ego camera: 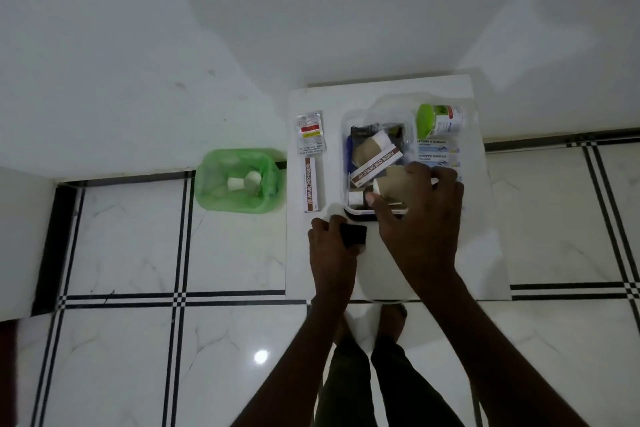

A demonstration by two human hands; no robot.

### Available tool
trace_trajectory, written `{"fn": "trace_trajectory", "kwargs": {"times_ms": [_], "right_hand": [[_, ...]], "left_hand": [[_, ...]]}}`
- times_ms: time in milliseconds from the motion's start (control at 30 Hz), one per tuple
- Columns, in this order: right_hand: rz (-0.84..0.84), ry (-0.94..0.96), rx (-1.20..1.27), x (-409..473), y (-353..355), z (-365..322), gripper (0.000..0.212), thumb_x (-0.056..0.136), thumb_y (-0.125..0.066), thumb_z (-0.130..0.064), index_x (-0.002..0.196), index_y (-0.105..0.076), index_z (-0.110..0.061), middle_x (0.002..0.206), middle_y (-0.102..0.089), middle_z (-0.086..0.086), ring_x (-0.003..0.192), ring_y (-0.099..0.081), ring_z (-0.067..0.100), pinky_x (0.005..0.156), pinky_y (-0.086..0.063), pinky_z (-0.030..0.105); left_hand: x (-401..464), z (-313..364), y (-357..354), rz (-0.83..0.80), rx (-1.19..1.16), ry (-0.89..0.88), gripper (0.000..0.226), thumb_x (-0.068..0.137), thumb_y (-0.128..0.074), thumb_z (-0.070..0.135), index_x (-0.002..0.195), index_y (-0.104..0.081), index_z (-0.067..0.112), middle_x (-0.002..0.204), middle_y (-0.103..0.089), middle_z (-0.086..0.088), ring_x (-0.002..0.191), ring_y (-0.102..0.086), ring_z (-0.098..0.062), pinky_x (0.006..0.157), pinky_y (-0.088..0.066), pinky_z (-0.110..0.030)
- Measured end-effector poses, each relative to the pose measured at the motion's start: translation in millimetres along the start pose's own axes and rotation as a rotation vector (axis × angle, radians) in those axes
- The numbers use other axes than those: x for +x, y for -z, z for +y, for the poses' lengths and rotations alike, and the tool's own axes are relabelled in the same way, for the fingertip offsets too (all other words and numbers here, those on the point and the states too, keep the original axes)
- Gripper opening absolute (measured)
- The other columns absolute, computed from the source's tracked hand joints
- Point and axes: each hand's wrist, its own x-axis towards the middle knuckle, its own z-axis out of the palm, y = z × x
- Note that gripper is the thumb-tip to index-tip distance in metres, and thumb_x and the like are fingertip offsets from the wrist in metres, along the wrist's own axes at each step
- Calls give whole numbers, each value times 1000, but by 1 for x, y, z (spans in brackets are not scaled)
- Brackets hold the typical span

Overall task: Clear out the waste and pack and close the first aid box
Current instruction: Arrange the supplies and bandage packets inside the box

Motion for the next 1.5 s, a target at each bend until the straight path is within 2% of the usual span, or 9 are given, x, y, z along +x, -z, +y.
{"fn": "trace_trajectory", "kwargs": {"times_ms": [200, 367, 567, 667, 833, 1000, 1267, 1400, 1500], "right_hand": [[-146, 79, -111, 39, -32, -17, 39, 84, -67, -25, 117, -56, -7, 123, -52, 18, 107, -54, 32, 82, -53, 39], [-312, 125, -207, 57, -40, -12, 37, 80, -64, -7, 117, -59, -6, 108, -62, 18, 95, -60, 34, 68, -46, 35], [-445, 242, -203, 59, -37, -8, 59, 74, -73, -7, 128, -50, -8, 120, -60, 17, 111, -54, 34, 86, -48, 40], [-510, 315, -208, 67, -36, -3, 65, 71, -74, -6, 132, -48, -10, 124, -57, 15, 117, -49, 34, 92, -45, 41], [-573, 385, -218, 73, -35, 2, 56, 74, -68, -5, 127, -53, -12, 120, -58, 13, 112, -51, 31, 91, -45, 38], [-454, 471, -151, 68, -37, 10, 51, 57, -83, 1, 105, -67, 0, 88, -70, 20, 79, -66, 38, 71, -55, 43], [-466, 411, -122, 68, -35, 10, 52, 58, -83, 2, 108, -68, -2, 97, -72, 21, 89, -67, 40, 75, -56, 46], [-477, 412, -119, 67, -37, 13, 52, 62, -82, -1, 112, -67, -3, 103, -72, 20, 95, -66, 39, 82, -56, 47], [-498, 416, -133, 67, -38, 14, 55, 65, -80, -4, 118, -65, -6, 110, -70, 16, 103, -64, 36, 88, -53, 45]], "left_hand": [[3, 1, 34, 82, -88, 8, 11, 81, -75, 27, 89, -72, 19, 83, -60, 2, 71, -57, -13, 57, -32, -7], [6, 0, 69, 198, -175, -2, 13, 80, -74, 18, 90, -76, 27, 79, -60, 9, 62, -54, 4, 63, -35, -6], [31, 22, 102, 322, -268, -57, 16, 82, -74, 11, 97, -76, 15, 87, -69, -2, 69, -58, -9, 63, -36, -4], [52, 45, 112, 287, -280, -156, 20, 83, -71, 10, 101, -75, 16, 91, -71, -3, 72, -62, -14, 66, -44, -18], [90, 78, 107, 267, -88, -281, 20, 85, -67, 13, 103, -71, 19, 87, -76, -4, 77, -68, -24, 68, -51, -31], [122, 97, 93, 168, 157, -363, 9, 89, -62, 21, 98, -63, 17, 79, -72, -5, 74, -65, -26, 65, -52, -40], [150, 119, 77, 140, 665, -668, 17, 56, -84, 9, 53, -67, 11, 53, -58, -4, 60, -59, -25, 48, -26, -24], [149, 120, 70, 86, 722, -810, 22, 69, -58, 10, 48, -65, 13, 47, -53, -1, 60, -58, -24, 50, -22, -25], [153, 120, 70, 52, 809, -858, 16, 62, -72, 9, 50, -63, 14, 46, -53, 1, 61, -58, -23, 52, -22, -25]]}}
